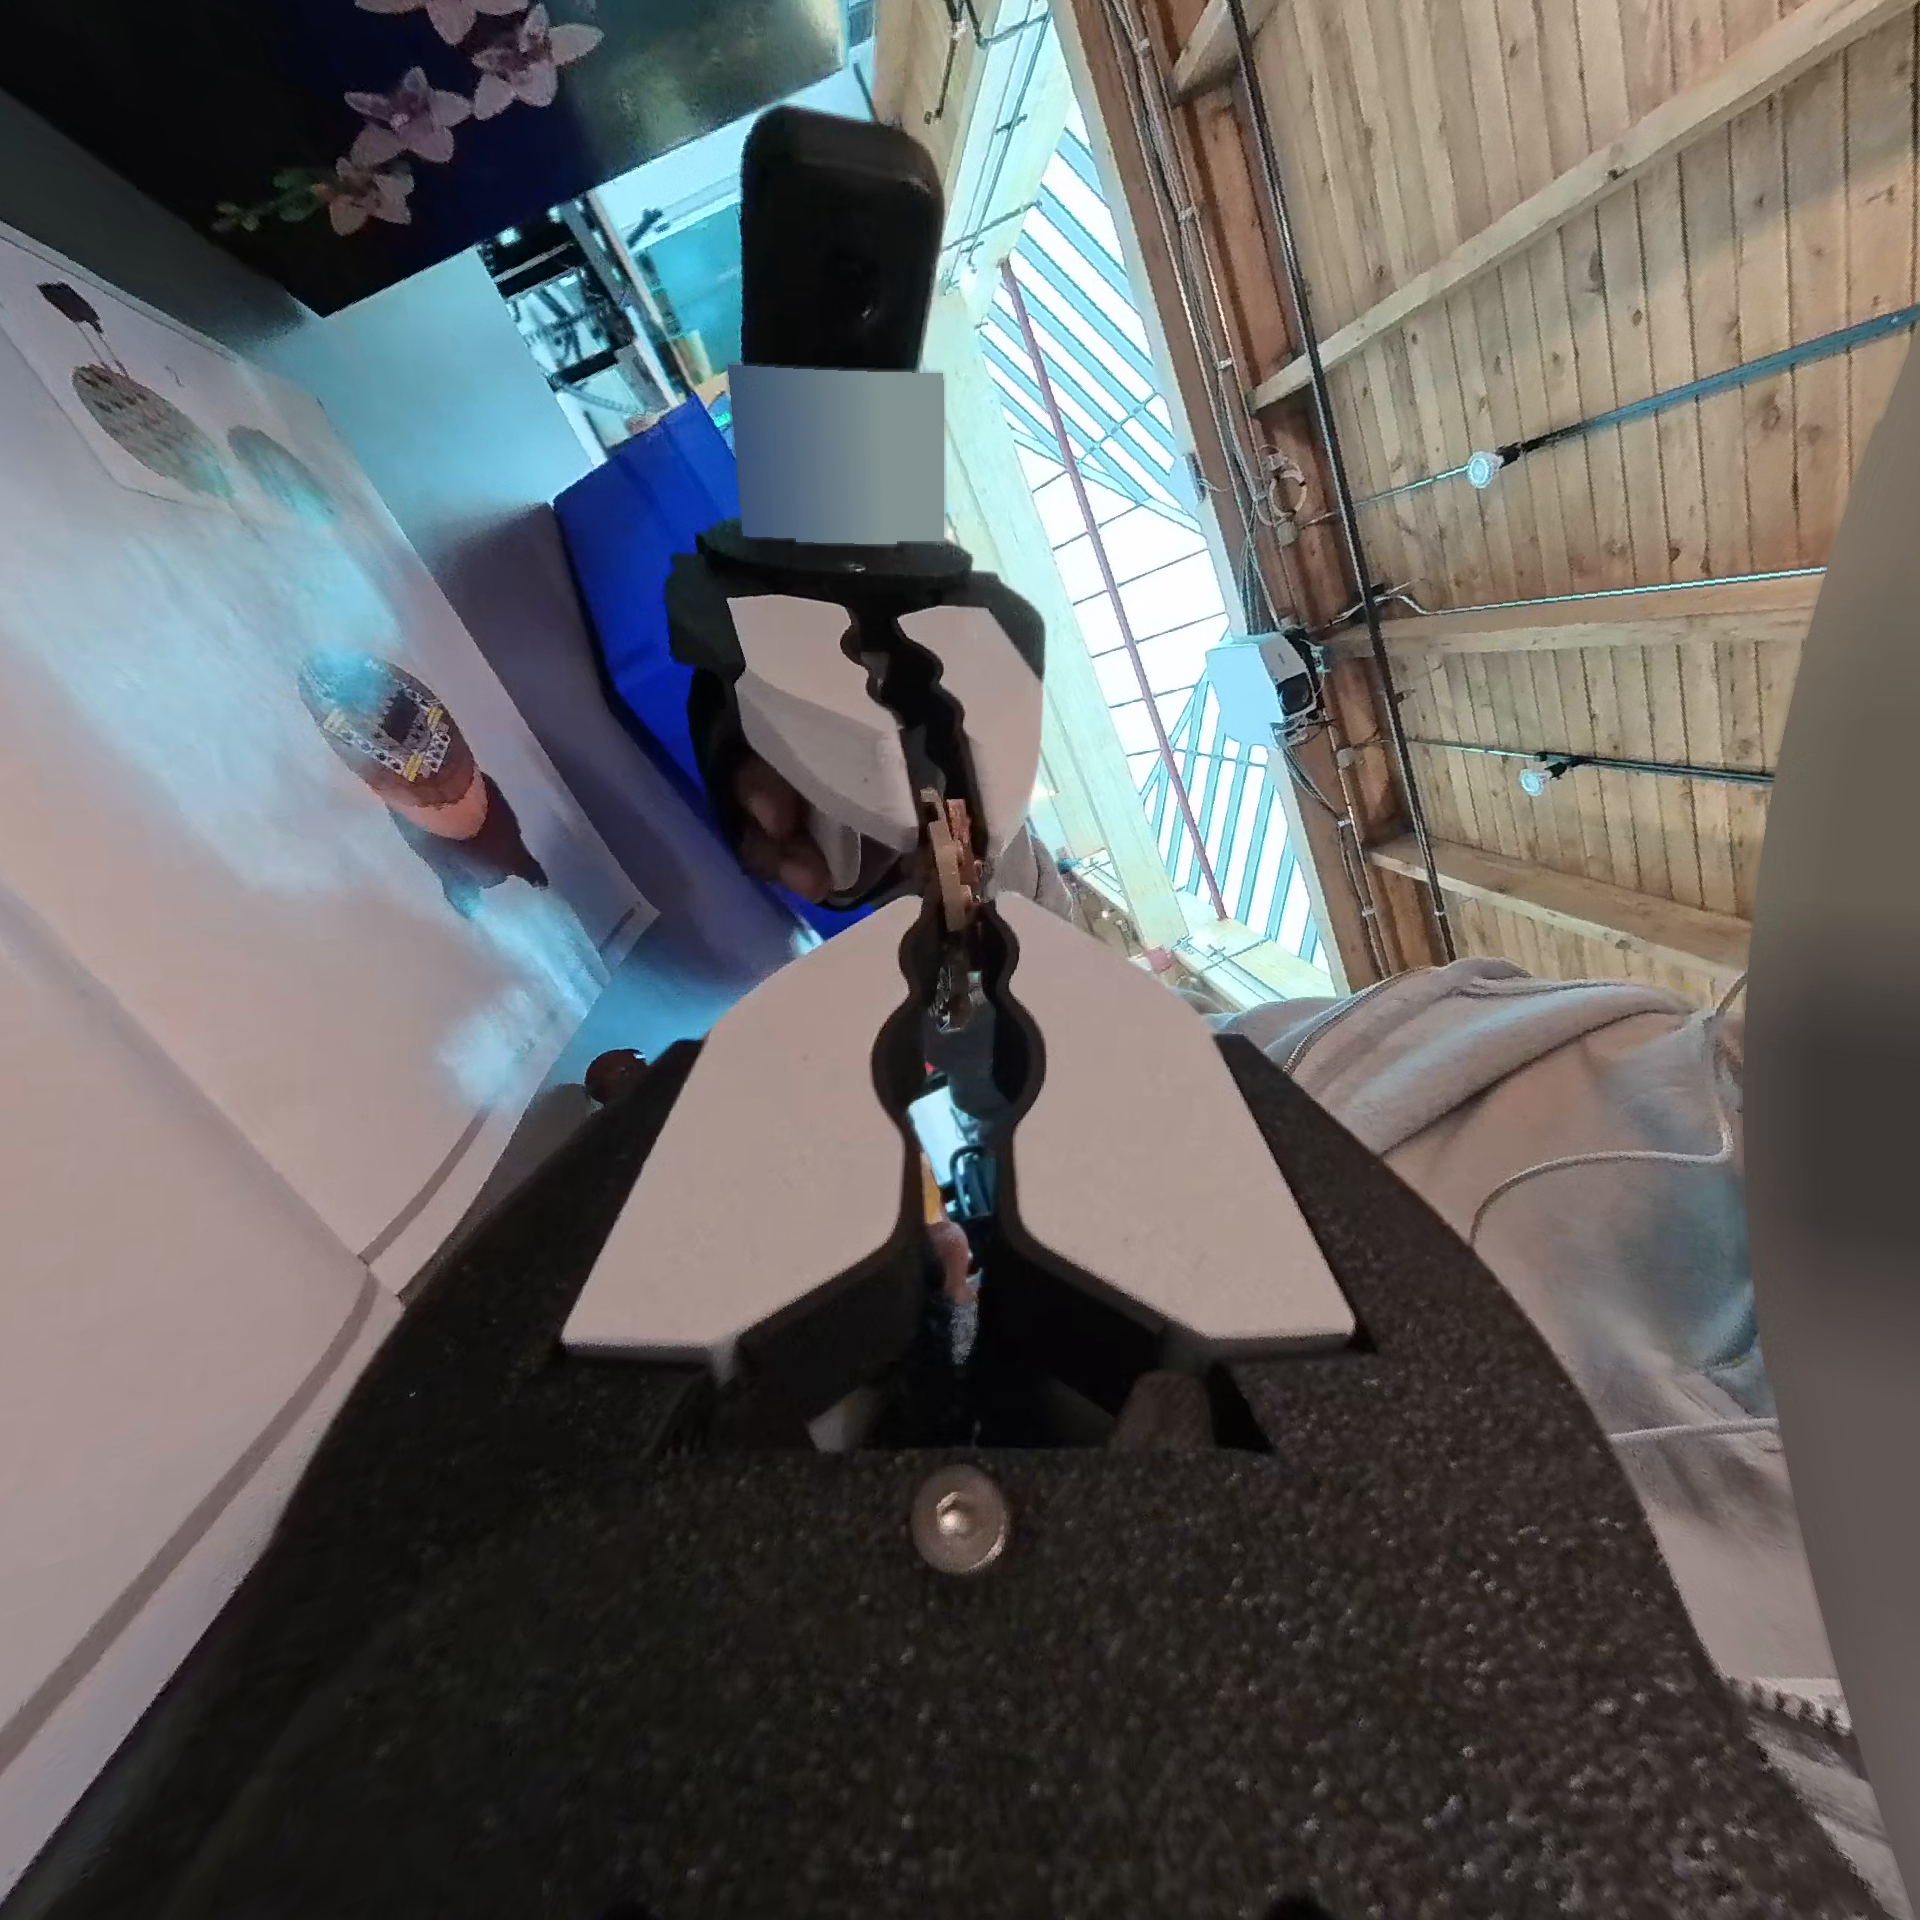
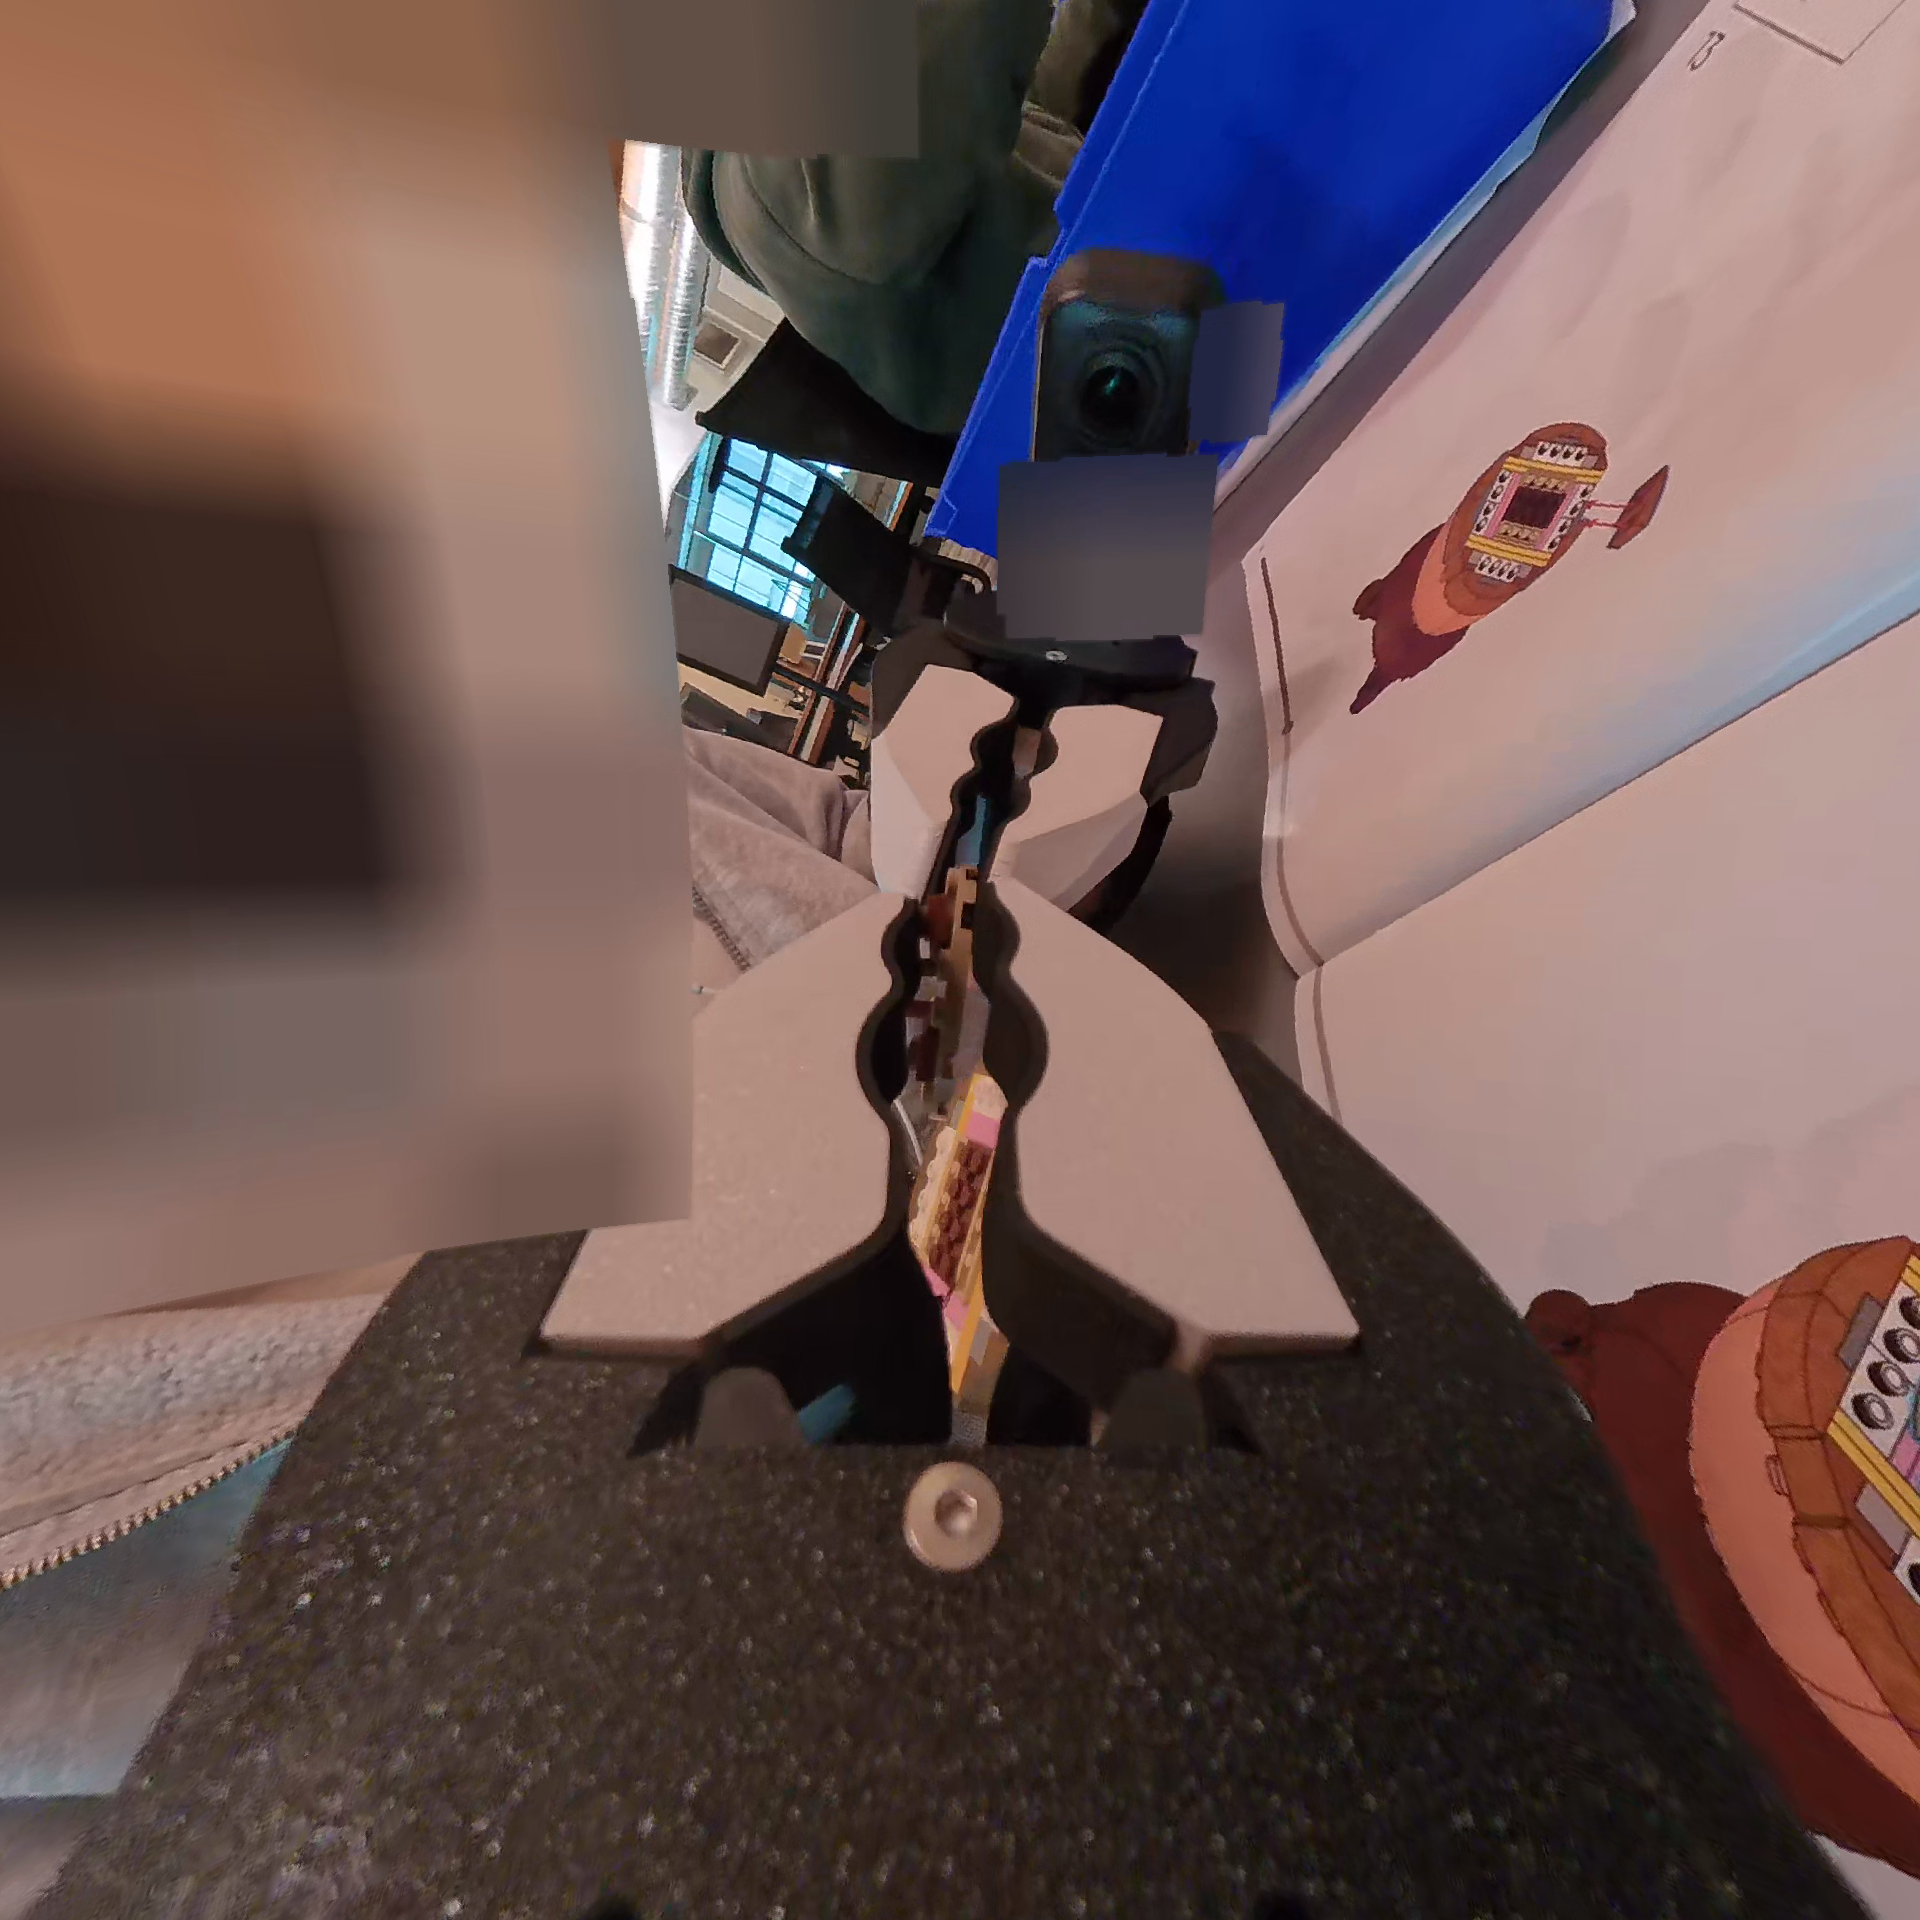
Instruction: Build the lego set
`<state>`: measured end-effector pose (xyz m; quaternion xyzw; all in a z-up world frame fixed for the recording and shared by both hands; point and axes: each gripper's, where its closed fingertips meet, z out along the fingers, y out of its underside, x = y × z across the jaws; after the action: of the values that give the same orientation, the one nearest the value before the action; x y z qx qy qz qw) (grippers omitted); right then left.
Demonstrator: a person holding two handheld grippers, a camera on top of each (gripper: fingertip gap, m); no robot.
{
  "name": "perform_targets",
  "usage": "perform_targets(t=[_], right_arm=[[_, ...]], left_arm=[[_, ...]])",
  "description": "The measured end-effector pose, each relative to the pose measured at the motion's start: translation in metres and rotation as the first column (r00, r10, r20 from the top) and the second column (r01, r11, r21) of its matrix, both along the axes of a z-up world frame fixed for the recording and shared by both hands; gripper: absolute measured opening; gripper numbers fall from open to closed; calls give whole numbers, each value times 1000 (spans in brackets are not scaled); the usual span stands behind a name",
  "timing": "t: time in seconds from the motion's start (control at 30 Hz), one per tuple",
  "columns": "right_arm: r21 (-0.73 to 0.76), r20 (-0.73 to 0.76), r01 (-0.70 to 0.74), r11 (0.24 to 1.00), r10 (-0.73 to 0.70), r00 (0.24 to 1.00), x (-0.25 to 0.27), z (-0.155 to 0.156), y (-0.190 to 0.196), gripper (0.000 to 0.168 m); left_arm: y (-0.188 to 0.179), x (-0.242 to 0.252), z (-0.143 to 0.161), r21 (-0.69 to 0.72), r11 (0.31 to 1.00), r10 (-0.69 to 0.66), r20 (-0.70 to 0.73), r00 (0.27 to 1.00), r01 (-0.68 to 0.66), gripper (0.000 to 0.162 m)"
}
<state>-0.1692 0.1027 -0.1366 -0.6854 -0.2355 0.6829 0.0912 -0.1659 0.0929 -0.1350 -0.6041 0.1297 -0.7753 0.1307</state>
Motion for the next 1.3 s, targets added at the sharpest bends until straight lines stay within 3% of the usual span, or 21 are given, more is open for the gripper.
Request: perform_targets(t=[0.23,0.53,0.83,0.93,1.03,1.1,1.2,1.3], right_arm=[[2,-8,6,1000,-6,1000,-1,0,1,9],[115,15,44,992,-46,999,-1,-1,-1,8],[351,41,65,934,-85,995,-3,10,-6,7],[349,9,84,933,-93,996,-3,15,-9,7],[338,11,89,937,-98,995,-3,14,-10,7],[328,-2,81,941,-85,996,-4,17,-11,7],[301,-81,89,949,-68,994,-3,31,-12,31],[329,-45,96,939,-86,995,0,26,-9,19]], left_arm=[[1,0,-1,24,1000,15,-9,1000,-15,7],[1,3,-2,235,971,74,-93,993,-51,11],[0,2,3,549,825,248,-143,958,-132,7],[-3,1,8,596,793,256,-139,957,-126,7],[-4,1,8,574,810,230,-122,965,-120,7],[-7,1,10,480,869,178,-80,981,-119,7],[-3,-2,15,258,955,144,36,989,-148,6],[-4,-3,13,247,957,146,34,989,-150,6]])
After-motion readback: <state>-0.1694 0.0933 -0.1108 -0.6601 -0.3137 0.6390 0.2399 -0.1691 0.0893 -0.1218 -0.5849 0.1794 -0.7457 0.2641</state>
